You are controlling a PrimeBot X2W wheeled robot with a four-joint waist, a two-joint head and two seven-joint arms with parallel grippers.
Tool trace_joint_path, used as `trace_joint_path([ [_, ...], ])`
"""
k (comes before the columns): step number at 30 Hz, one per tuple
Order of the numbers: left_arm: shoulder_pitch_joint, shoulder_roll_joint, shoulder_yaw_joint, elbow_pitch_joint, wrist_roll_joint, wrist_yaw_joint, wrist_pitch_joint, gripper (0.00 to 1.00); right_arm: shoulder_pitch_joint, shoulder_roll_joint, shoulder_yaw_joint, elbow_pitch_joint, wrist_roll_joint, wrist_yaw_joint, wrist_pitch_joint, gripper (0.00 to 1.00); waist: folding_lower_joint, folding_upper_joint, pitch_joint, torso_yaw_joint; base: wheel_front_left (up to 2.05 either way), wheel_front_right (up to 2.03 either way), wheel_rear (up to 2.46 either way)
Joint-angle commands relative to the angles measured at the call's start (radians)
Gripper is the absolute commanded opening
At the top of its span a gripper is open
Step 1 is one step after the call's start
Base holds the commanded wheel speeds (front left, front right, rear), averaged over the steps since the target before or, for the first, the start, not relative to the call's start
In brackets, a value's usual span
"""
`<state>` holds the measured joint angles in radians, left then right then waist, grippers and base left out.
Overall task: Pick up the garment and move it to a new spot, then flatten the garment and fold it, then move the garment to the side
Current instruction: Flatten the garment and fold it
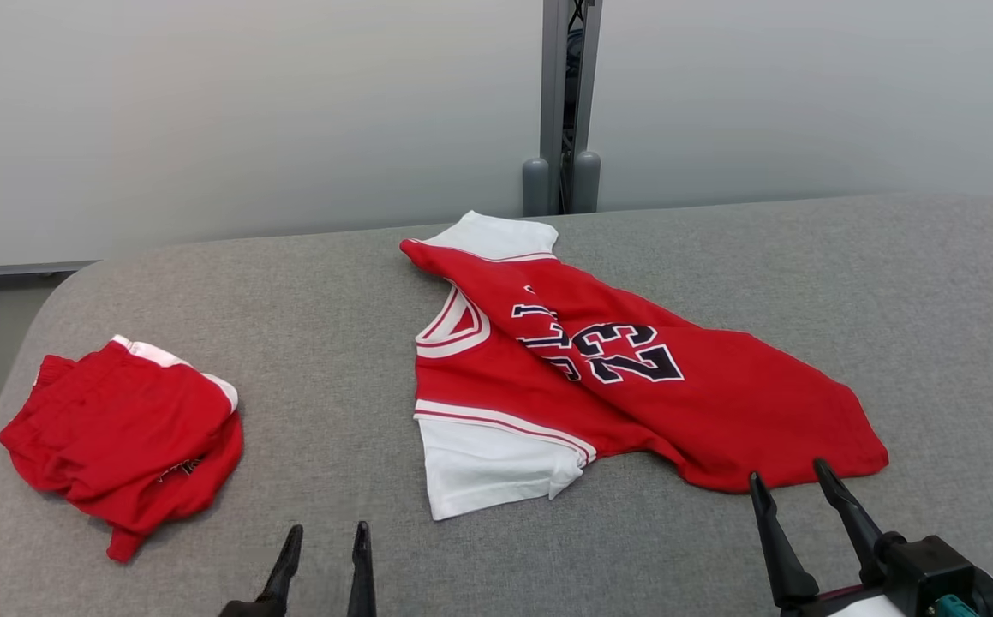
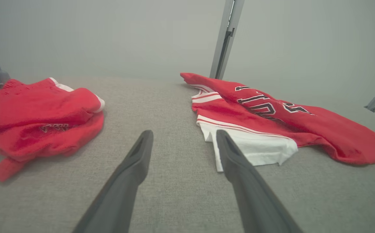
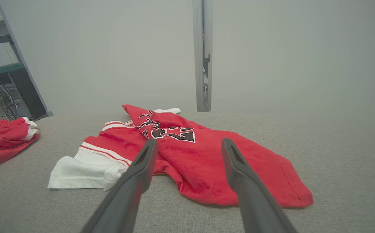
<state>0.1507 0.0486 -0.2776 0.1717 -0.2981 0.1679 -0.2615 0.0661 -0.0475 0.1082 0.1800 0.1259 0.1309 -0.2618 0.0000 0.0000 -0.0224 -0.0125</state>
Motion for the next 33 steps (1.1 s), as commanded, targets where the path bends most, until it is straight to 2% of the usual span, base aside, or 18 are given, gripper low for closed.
trace_joint_path([
  [1, -0.042, 0.003, -0.016, 0.026, -0.007, -0.008, -0.005, 1.00, -0.010, -0.006, 0.002, 0.003, 0.000, 0.000, -0.005, 1.00, 0.0000, 0.0000, 0.005, -0.006, 0.00, 0.00, 0.00],
  [5, -0.073, 0.003, -0.053, 0.098, -0.034, -0.019, -0.005, 1.00, -0.014, -0.006, 0.006, 0.006, -0.005, 0.000, -0.005, 1.00, 0.0000, 0.0000, 0.014, -0.017, 0.00, 0.00, 0.00],
  [14, -0.227, 0.004, -0.200, 0.297, -0.197, -0.032, -0.003, 1.00, -0.036, -0.006, 0.014, 0.010, -0.014, 0.000, -0.005, 1.00, 0.0000, 0.0000, 0.055, -0.058, 0.00, 0.00, 0.00],
  [19, -0.305, 0.004, -0.264, 0.382, -0.258, -0.015, -0.003, 1.00, -0.051, -0.006, 0.013, 0.008, -0.013, 0.000, -0.005, 1.00, 0.0000, 0.0000, 0.086, -0.081, 0.00, 0.00, 0.00],
  [29, -0.404, 0.004, -0.315, 0.522, -0.339, 0.029, -0.004, 1.00, -0.073, -0.006, 0.017, 0.006, -0.003, 0.000, -0.005, 1.00, 0.0000, 0.0000, 0.120, -0.114, 0.00, 0.00, 0.00],
  [30, -0.412, 0.004, -0.319, 0.530, -0.345, 0.031, -0.004, 0.91, -0.075, -0.006, 0.017, 0.007, -0.002, 0.000, -0.005, 1.00, 0.0000, 0.0000, 0.123, -0.116, 0.00, 0.00, 0.00],
  [31, -0.419, 0.004, -0.325, 0.537, -0.349, 0.033, -0.004, 0.65, -0.077, -0.006, 0.016, 0.007, -0.002, 0.000, -0.005, 1.00, 0.0000, 0.0000, 0.125, -0.117, 0.00, 0.00, 0.00],
  [32, -0.427, 0.004, -0.332, 0.548, -0.347, 0.038, -0.004, 0.29, -0.077, -0.006, 0.014, 0.006, -0.003, 0.000, -0.005, 1.00, 0.0000, 0.0000, 0.126, -0.119, 0.00, 0.00, 0.00],
  [33, -0.430, 0.004, -0.337, 0.554, -0.350, 0.036, -0.004, 0.00, -0.077, -0.006, 0.013, 0.006, -0.003, 0.000, -0.005, 1.00, 0.0000, 0.0000, 0.128, -0.120, 0.00, 0.00, 0.00],
])
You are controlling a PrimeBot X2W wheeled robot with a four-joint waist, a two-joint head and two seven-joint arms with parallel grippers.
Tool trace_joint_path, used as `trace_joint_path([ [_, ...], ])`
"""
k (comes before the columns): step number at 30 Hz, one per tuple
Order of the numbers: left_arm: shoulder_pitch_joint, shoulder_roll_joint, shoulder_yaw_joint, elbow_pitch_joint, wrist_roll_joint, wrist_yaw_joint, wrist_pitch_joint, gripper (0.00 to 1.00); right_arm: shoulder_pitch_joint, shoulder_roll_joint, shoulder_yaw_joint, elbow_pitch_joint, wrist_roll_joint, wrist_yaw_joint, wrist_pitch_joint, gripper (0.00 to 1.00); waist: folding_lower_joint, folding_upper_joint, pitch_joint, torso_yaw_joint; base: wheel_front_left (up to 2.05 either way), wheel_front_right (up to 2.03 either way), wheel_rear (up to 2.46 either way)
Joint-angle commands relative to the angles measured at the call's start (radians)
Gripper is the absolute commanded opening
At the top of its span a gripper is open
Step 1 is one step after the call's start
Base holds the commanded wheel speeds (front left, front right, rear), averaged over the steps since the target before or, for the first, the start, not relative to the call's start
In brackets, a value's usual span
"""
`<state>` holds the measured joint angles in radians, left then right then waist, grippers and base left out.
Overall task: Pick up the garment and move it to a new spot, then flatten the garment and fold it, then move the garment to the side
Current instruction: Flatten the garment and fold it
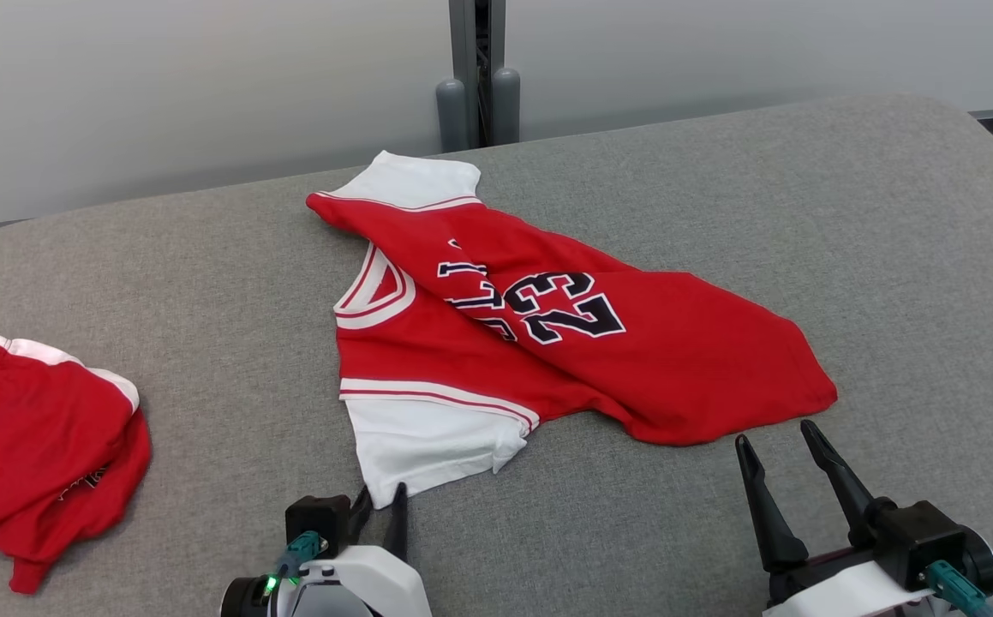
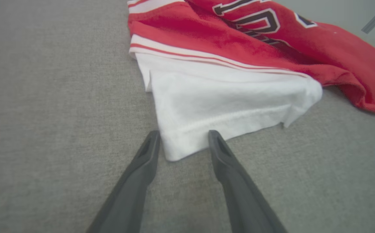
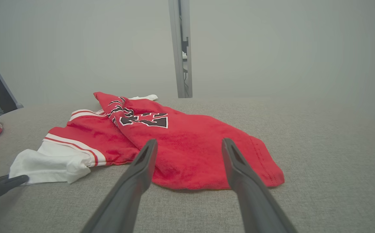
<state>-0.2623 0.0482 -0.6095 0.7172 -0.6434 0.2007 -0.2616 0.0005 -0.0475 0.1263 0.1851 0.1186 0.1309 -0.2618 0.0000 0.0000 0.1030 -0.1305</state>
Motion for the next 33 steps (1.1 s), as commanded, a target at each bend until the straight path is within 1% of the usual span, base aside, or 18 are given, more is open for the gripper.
trace_joint_path([
  [1, -0.019, 0.004, -0.005, 0.011, -0.008, 0.008, -0.004, 0.00, -0.011, -0.006, -0.006, 0.001, 0.003, 0.000, -0.005, 1.00, 0.0000, 0.0000, 0.003, -0.003, 0.00, 0.00, 0.00],
  [6, 0.006, 0.007, 0.043, -0.028, 0.008, 0.046, -0.004, 0.00, -0.005, -0.006, -0.018, 0.000, -0.002, 0.000, -0.005, 1.00, 0.0000, 0.0000, 0.003, 0.003, 0.00, 0.00, 0.00],
  [12, 0.095, 0.052, 0.134, -0.146, 0.019, 0.077, -0.004, 0.00, 0.007, -0.006, -0.043, 0.009, -0.001, 0.000, -0.005, 1.00, 0.0000, 0.0000, -0.002, 0.028, 0.00, 0.00, 0.00],
  [13, 0.095, 0.052, 0.134, -0.146, 0.019, 0.077, -0.004, 0.00, 0.007, -0.006, -0.043, 0.009, -0.001, 0.000, -0.005, 1.00, 0.0000, 0.0000, -0.002, 0.028, 0.00, 0.00, 0.00],
  [16, 0.142, 0.080, 0.177, -0.214, 0.027, 0.093, -0.004, 0.00, 0.011, -0.006, -0.057, 0.020, 0.004, 0.000, -0.005, 1.00, 0.0000, 0.0000, -0.002, 0.046, 0.00, 0.00, 0.00],
  [20, 0.179, 0.111, 0.220, -0.278, 0.032, 0.110, -0.004, 0.00, 0.005, -0.006, -0.080, 0.056, 0.017, 0.000, -0.005, 1.00, 0.0000, 0.0000, 0.005, 0.065, 0.00, 0.00, 0.00],
  [24, 0.195, 0.115, 0.244, -0.316, 0.042, 0.125, -0.005, 0.00, -0.005, -0.006, -0.109, 0.110, 0.025, 0.000, -0.005, 1.00, 0.0000, 0.0000, 0.011, 0.078, 0.00, 0.00, 0.00],
  [28, 0.210, 0.116, 0.255, -0.336, 0.050, 0.123, -0.005, 0.00, -0.012, -0.006, -0.140, 0.169, 0.039, 0.000, -0.005, 1.00, 0.0000, 0.0000, 0.015, 0.086, 0.00, 0.00, 0.00],
  [33, 0.210, 0.118, 0.262, -0.344, 0.055, 0.114, -0.005, 0.00, -0.046, -0.019, -0.162, 0.279, 0.073, 0.000, -0.005, 1.00, 0.0000, 0.0000, 0.017, 0.089, 0.00, 0.00, 0.00],
])
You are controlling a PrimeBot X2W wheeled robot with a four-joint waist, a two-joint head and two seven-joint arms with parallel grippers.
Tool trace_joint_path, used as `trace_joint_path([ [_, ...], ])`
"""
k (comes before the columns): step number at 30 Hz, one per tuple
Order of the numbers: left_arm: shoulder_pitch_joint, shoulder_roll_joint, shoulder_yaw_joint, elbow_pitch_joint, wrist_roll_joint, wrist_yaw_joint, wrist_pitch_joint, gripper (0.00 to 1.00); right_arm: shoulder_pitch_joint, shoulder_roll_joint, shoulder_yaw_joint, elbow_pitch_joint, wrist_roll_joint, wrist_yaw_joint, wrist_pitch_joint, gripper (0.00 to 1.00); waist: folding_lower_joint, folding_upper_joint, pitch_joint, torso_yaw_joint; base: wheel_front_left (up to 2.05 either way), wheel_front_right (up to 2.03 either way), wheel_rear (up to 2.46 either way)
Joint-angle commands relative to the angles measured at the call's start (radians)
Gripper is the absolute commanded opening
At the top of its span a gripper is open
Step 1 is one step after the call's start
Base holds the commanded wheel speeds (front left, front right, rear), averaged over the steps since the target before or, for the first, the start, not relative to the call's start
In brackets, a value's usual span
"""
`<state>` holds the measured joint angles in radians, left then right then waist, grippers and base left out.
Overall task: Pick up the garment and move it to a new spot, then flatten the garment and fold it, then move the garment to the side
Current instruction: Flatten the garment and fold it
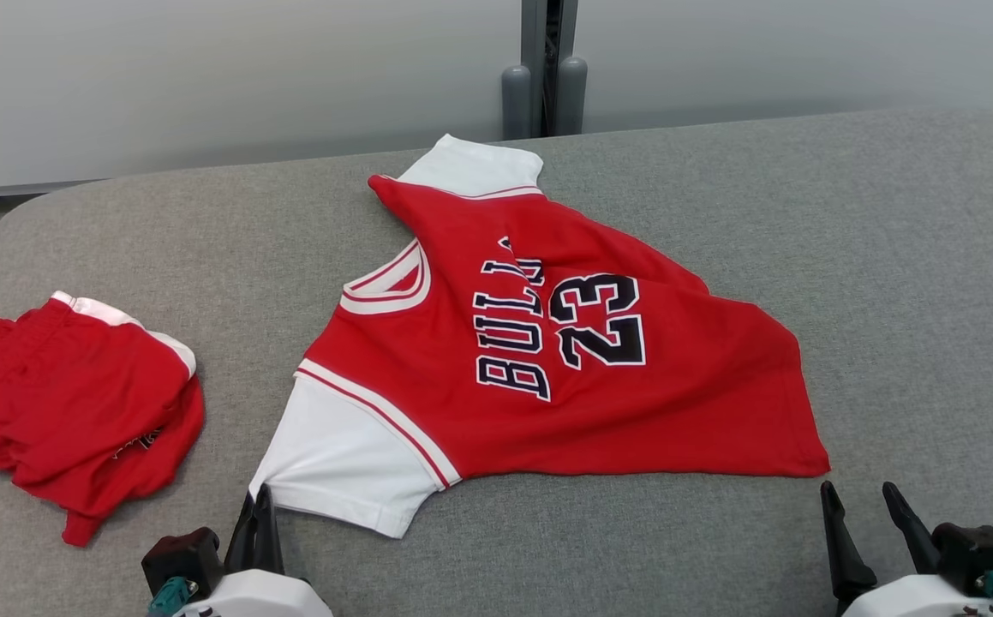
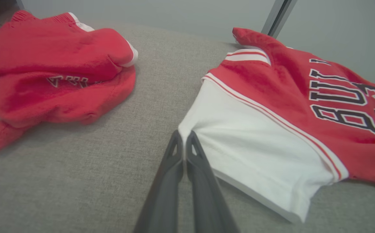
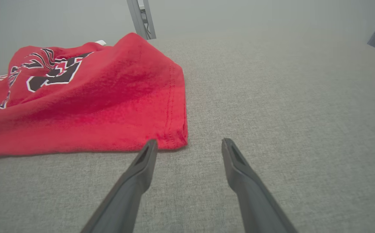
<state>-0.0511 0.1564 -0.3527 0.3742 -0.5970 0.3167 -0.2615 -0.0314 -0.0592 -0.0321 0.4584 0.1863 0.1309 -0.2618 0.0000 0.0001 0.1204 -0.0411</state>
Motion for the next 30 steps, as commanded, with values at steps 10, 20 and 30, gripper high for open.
trace_joint_path([
  [10, -0.009, 0.014, 0.006, 0.009, 0.015, -0.022, -0.005, 0.00, -0.110, -0.040, 0.064, 0.174, 0.052, 0.000, -0.005, 1.00, 0.0000, -0.0001, 0.003, 0.004, 0.00, 0.00, 0.00],
  [20, -0.032, 0.012, -0.003, 0.021, 0.027, -0.030, -0.005, 0.00, -0.178, -0.064, 0.126, 0.254, 0.070, 0.000, -0.005, 0.65, 0.0000, -0.0001, 0.020, 0.023, 0.00, 0.00, 0.00],
  [30, -0.035, 0.011, 0.003, 0.004, 0.019, -0.034, -0.005, 0.00, -0.189, -0.077, 0.141, 0.257, 0.088, 0.000, -0.005, 0.00, 0.0000, -0.0001, 0.015, 0.025, 0.00, 0.00, 0.00],
])
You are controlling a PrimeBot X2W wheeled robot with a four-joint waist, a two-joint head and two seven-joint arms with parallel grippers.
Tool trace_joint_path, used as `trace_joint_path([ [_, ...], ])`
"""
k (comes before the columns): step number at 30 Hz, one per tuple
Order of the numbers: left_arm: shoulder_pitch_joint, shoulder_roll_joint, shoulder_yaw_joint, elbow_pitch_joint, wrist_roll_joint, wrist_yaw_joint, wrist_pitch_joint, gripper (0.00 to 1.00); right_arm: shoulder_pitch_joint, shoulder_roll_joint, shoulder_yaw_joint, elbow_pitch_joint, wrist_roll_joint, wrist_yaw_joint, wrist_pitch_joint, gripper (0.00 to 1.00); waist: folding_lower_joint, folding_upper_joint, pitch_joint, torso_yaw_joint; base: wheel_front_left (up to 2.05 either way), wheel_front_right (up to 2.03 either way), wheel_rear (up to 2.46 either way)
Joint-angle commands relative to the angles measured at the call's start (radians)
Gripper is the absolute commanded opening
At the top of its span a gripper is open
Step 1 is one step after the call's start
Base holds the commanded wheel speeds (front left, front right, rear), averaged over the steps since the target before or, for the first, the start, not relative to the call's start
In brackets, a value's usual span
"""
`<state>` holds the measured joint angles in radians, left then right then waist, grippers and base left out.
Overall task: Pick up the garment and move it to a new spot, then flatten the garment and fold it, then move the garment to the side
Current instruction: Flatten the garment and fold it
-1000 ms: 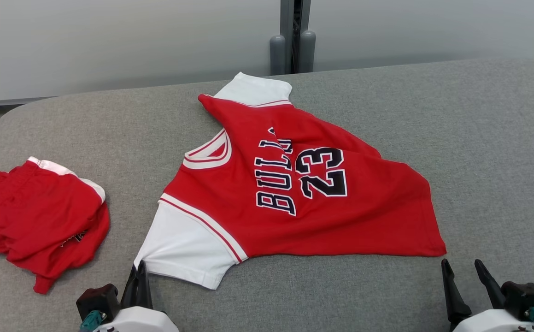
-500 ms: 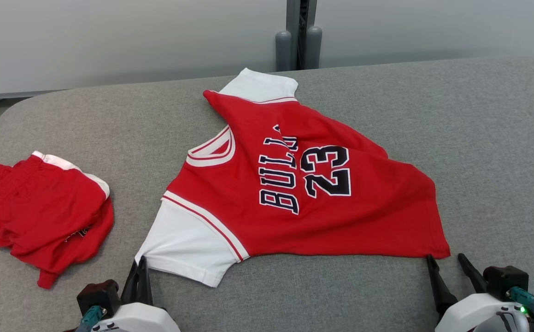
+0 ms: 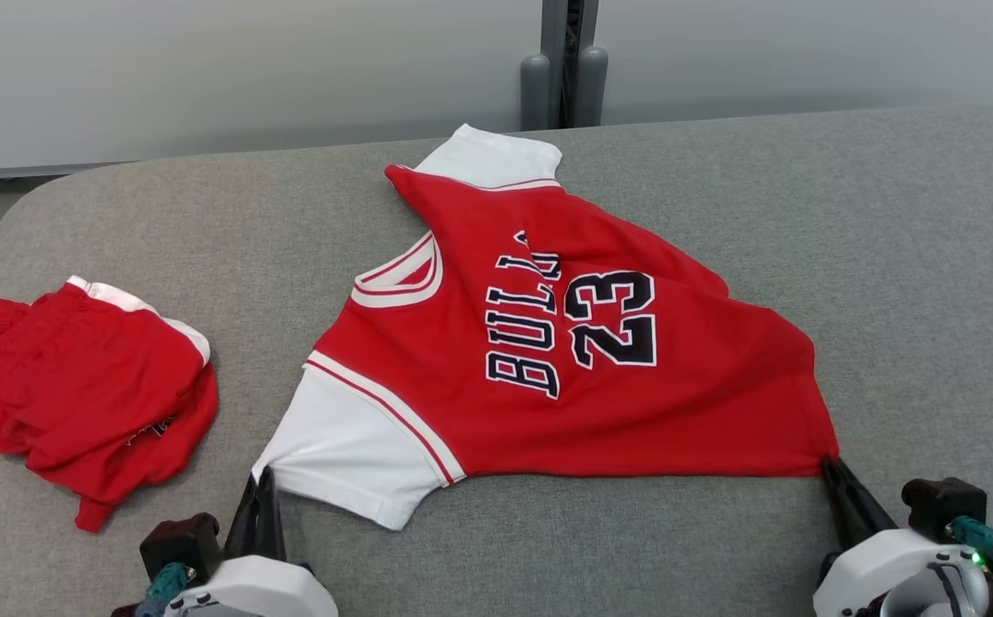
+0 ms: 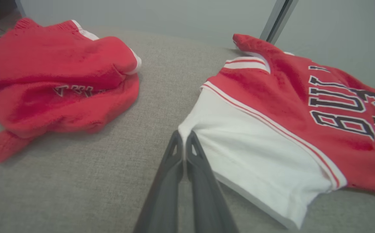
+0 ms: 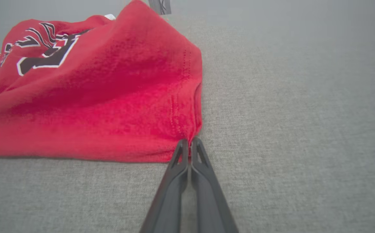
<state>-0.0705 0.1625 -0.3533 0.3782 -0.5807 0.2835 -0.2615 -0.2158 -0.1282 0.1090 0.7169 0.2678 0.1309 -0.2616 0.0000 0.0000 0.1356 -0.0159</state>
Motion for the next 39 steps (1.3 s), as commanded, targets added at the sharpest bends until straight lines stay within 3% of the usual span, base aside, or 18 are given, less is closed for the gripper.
trace_joint_path([
  [1, -0.014, 0.001, 0.010, -0.013, -0.003, -0.004, -0.005, 0.00, -0.001, -0.011, -0.005, -0.013, 0.007, 0.000, -0.005, 0.00, 0.0000, 0.0000, -0.002, 0.000, 0.00, 0.00, 0.00],
  [11, 0.008, -0.024, 0.131, -0.290, -0.103, -0.124, -0.005, 0.00, 0.043, -0.032, -0.049, -0.272, 0.080, 0.000, -0.005, 0.00, 0.0000, 0.0000, -0.061, -0.023, 0.00, 0.00, 0.00],
  [19, -0.055, 0.018, 0.156, -0.543, -0.146, -0.131, 0.079, 0.00, -0.001, -0.100, -0.046, -0.436, 0.152, 0.000, -0.005, 0.00, 0.0000, 0.0000, -0.127, -0.038, 0.00, 0.00, 0.00],
  [26, -0.218, 0.079, 0.185, -0.684, -0.197, -0.148, 0.200, 0.00, -0.104, -0.178, -0.055, -0.557, 0.196, 0.000, 0.038, 0.00, 0.0000, 0.0000, -0.150, -0.042, 0.00, 0.00, 0.00],
  [31, -0.378, 0.115, 0.209, -0.721, -0.207, -0.154, 0.260, 0.00, -0.202, -0.226, -0.048, -0.618, 0.188, 0.000, 0.096, 0.00, 0.0000, 0.0000, -0.157, -0.049, 0.00, 0.00, 0.00],
  [39, -0.555, 0.155, 0.213, -0.667, -0.201, -0.163, 0.321, 0.00, -0.323, -0.272, -0.028, -0.644, 0.170, 0.000, 0.142, 0.00, 0.0000, 0.0000, -0.159, -0.058, 0.00, 0.00, 0.00],
])
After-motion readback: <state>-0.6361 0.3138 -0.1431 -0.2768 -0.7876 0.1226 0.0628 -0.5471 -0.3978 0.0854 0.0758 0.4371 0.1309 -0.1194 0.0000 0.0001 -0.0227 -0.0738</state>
